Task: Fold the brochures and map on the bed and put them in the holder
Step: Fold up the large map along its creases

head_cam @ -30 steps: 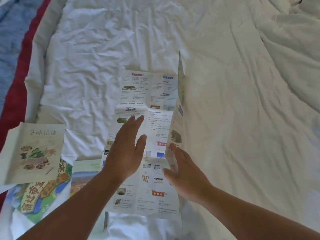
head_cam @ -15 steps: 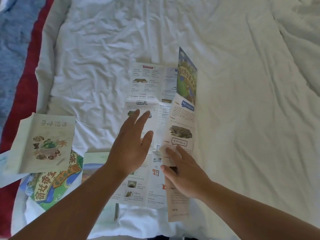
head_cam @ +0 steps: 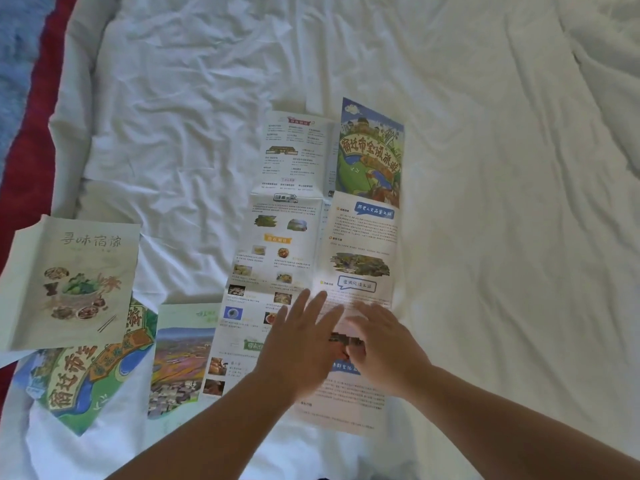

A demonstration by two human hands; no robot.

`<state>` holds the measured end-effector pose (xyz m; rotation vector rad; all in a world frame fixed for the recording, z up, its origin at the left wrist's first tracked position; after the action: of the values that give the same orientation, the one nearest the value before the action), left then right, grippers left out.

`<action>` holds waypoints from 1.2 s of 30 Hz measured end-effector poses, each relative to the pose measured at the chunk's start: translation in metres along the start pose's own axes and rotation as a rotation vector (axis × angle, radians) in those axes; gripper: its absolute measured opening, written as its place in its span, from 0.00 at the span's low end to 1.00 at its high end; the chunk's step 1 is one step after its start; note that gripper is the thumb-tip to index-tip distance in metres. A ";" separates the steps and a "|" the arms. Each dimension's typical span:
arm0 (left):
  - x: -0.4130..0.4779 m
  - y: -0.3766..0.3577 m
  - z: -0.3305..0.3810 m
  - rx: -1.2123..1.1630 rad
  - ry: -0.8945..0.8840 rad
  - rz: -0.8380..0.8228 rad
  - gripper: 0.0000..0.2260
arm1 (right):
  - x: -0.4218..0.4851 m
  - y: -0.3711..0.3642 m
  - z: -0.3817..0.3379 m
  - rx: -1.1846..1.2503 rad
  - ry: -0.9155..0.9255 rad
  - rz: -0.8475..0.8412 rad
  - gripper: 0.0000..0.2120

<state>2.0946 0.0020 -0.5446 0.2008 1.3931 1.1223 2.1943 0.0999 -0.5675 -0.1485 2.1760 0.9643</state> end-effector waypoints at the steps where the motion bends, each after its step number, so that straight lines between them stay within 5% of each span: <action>1: 0.000 -0.008 0.000 0.007 0.004 -0.026 0.26 | 0.002 0.006 0.002 0.029 -0.016 0.055 0.24; 6: 0.003 -0.027 -0.003 0.014 0.026 -0.088 0.26 | 0.029 0.052 0.023 0.082 -0.121 0.265 0.37; 13: -0.001 -0.028 -0.003 -0.038 0.020 -0.039 0.28 | 0.081 0.099 0.043 0.049 -0.173 0.269 0.44; 20: -0.007 -0.033 -0.003 -0.130 0.013 0.017 0.28 | 0.089 0.098 0.040 0.090 -0.197 0.154 0.38; 28: -0.004 -0.043 -0.015 -0.114 0.021 -0.028 0.28 | 0.070 0.114 0.059 0.781 -0.374 0.464 0.29; 31: -0.004 -0.046 -0.015 -0.116 0.029 -0.028 0.28 | 0.069 0.122 0.062 0.993 -0.385 0.531 0.10; 36: -0.011 -0.045 -0.019 -0.134 0.064 -0.029 0.28 | 0.056 0.093 0.051 1.107 -0.320 0.119 0.06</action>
<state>2.1036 -0.0378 -0.5742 0.0483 1.3669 1.2022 2.1487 0.2108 -0.5729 0.6174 2.1134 -0.2471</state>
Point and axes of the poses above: each hand's wrist, its own x-axis towards the middle knuckle, its own y-axis out of the back of the hand, z = x × y, the point moved 5 cm from there along x, towards the middle knuckle, and after that the axes turned 12 degrees about -z, right-handed, at the moved point
